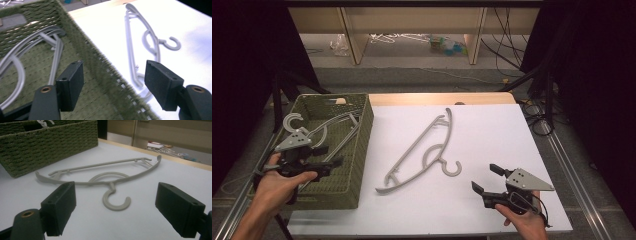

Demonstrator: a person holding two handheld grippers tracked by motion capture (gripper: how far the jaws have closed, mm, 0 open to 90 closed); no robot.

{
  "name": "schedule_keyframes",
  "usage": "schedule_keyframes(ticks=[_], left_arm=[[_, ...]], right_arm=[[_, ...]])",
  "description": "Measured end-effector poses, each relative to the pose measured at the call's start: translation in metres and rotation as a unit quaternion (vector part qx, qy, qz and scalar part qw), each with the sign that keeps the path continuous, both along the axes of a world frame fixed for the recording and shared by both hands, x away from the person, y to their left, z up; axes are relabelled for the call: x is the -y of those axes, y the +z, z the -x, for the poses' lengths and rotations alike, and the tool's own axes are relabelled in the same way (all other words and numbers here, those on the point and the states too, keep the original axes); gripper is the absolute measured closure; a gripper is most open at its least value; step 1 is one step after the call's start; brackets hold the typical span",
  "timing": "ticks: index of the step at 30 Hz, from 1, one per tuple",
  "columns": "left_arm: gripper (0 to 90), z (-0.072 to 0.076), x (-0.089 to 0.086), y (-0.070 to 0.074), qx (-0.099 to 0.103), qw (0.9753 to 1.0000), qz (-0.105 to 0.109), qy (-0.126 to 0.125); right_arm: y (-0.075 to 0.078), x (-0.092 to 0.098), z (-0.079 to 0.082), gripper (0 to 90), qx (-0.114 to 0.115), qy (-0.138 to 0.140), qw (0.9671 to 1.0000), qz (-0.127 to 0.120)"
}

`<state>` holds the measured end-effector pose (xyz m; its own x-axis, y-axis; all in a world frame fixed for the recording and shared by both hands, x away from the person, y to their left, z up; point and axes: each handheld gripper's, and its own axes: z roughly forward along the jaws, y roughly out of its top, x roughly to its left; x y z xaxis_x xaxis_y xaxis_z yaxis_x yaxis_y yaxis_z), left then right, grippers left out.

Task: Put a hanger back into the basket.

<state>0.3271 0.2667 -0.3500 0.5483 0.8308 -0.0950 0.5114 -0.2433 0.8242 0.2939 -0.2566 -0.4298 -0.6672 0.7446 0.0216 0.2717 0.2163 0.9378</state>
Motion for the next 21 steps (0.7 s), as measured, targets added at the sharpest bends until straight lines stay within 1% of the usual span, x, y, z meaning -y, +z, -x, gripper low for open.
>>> schedule_keyframes(ticks=[1,2,3,4,5,6,7,8,9,11,13,15,16,17,18,19,20,21], left_arm=[[31.8,0.0,0.003,-0.001,0.011,0.9999,0.007,-0.002],[31.8,0.001,0.007,-0.001,0.011,0.9999,0.009,-0.004],[31.8,0.001,0.009,-0.001,0.007,0.9999,0.007,-0.01],[31.7,0.001,0.013,-0.002,0.014,0.9997,0.014,-0.012],[31.3,0.002,0.017,-0.004,0.015,0.9996,0.021,-0.013],[31.1,0.003,0.02,-0.004,0.014,0.9995,0.021,-0.018],[31.1,0.005,0.022,-0.003,0.007,0.9996,0.011,-0.025],[30.9,0.006,0.026,-0.003,0.008,0.9996,0.011,-0.026],[30.7,0.007,0.03,-0.004,0.015,0.9994,0.015,-0.028],[29.7,0.009,0.037,-0.004,0.02,0.9992,0.011,-0.032],[29.1,0.011,0.045,-0.005,0.025,0.9986,0.012,-0.045],[28.0,0.013,0.055,-0.006,0.023,0.998,0.012,-0.058],[27.4,0.015,0.059,-0.006,0.025,0.9976,0.011,-0.064],[26.6,0.016,0.064,-0.006,0.025,0.9972,0.012,-0.07],[25.9,0.018,0.068,-0.005,0.027,0.9968,0.015,-0.073],[25.6,0.02,0.072,-0.005,0.032,0.9965,0.019,-0.075],[25.2,0.022,0.076,-0.005,0.037,0.9958,0.02,-0.081],[24.6,0.024,0.08,-0.005,0.039,0.9951,0.021,-0.088]], right_arm=[[0.0,0.0,0.0,17.8,0.0,-0.001,1.0,0.0],[0.0,0.0,0.0,17.8,0.0,-0.001,1.0,0.0],[0.0,0.0,0.0,17.9,-0.001,-0.001,1.0,0.0],[0.0,0.0,0.0,17.8,-0.001,0.0,1.0,0.0],[0.0,-0.001,0.0,17.8,-0.002,0.001,1.0,-0.001],[0.0,0.0,0.0,17.9,-0.002,0.0,1.0,0.0],[0.0,0.0,0.0,17.8,-0.001,-0.001,1.0,0.0],[0.0,0.0,0.0,17.9,-0.002,-0.001,1.0,0.0],[0.0,0.0,0.0,17.9,-0.002,-0.001,1.0,0.0],[0.0,0.0,0.0,17.8,-0.002,0.001,1.0,-0.001],[0.0,0.0,0.0,17.8,-0.001,0.0,1.0,0.0],[0.0,0.0,0.0,17.9,-0.002,0.0,1.0,0.0],[0.0,0.0,0.0,17.8,-0.001,0.0,1.0,-0.001],[0.0,0.0,-0.001,17.8,0.006,0.005,1.0,-0.003],[0.0,0.0,-0.001,17.8,0.005,0.002,1.0,0.001],[0.0,0.0,0.0,17.9,0.003,0.001,1.0,0.0],[0.0,0.0,0.0,17.8,0.004,0.001,1.0,0.001],[0.0,0.0,0.0,17.9,-0.001,0.0,1.0,-0.002]])
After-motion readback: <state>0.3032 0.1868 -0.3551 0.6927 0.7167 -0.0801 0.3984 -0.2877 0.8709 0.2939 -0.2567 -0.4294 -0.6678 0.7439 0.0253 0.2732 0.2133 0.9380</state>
